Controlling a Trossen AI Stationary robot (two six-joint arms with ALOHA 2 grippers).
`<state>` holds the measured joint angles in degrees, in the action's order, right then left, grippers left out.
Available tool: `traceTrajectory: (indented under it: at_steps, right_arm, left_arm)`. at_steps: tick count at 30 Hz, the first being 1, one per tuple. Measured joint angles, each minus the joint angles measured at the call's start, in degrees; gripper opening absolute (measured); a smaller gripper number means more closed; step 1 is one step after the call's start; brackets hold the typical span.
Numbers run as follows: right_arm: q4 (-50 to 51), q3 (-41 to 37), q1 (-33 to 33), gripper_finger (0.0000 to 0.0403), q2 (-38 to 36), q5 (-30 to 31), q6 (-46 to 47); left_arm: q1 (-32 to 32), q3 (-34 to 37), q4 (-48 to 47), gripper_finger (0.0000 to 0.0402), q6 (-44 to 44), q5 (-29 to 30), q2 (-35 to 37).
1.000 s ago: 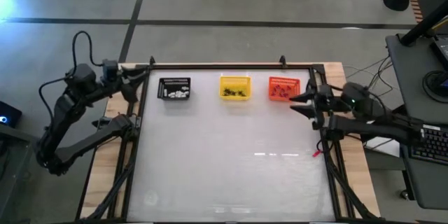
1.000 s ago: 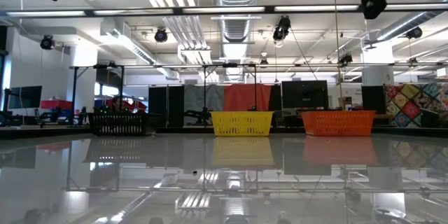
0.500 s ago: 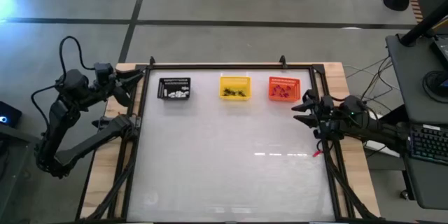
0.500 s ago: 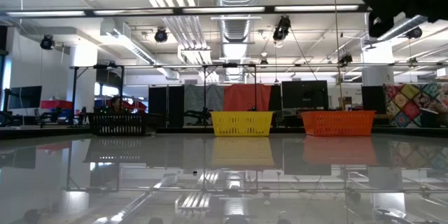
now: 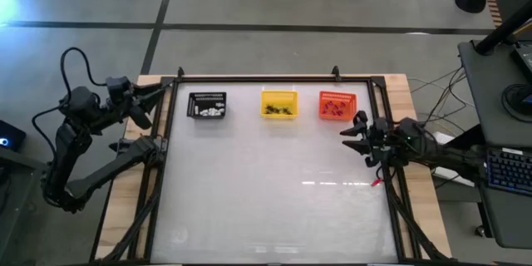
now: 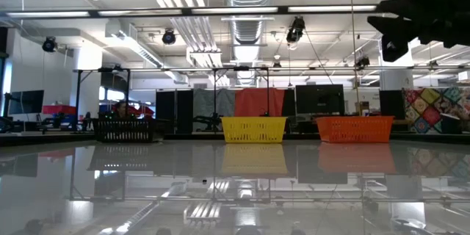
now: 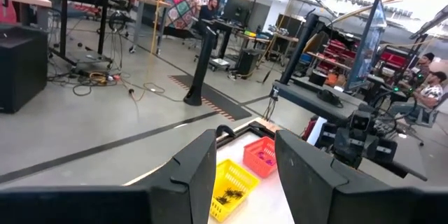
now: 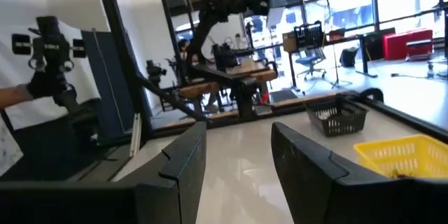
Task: Sort Halloween decoration
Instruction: Return to Home Position
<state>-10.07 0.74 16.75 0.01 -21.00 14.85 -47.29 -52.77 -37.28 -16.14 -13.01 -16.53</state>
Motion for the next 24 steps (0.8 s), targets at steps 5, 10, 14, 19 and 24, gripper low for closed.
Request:
traceTrajectory:
  at_steps: [5,10,14,19,24]
  right_arm:
    - [0.3,-0.1,0.0,0.0153,0.0,0.9,-1.9]
    - [1.7,-0.1,0.0,0.0153,0.3,1.3,-2.8]
    - [3.6,-0.1,0.0,0.0153,0.5,1.5,-0.7]
    - [5.0,-0.1,0.0,0.0153,0.5,1.5,1.1]
    - [5.1,-0.1,0.0,0.0153,0.5,1.6,1.8]
  left_arm:
    - [0.0,0.0,-0.7,0.0130,-0.3,0.1,0.0]
    - [0.0,0.3,-0.8,0.0130,1.7,0.0,-0.3]
    - [0.0,2.9,-0.7,0.0130,2.1,-1.5,1.0]
    - [0.0,11.3,2.6,0.0130,1.7,-4.9,5.5]
    - [0.0,22.1,19.5,0.0130,-2.0,-8.8,11.8]
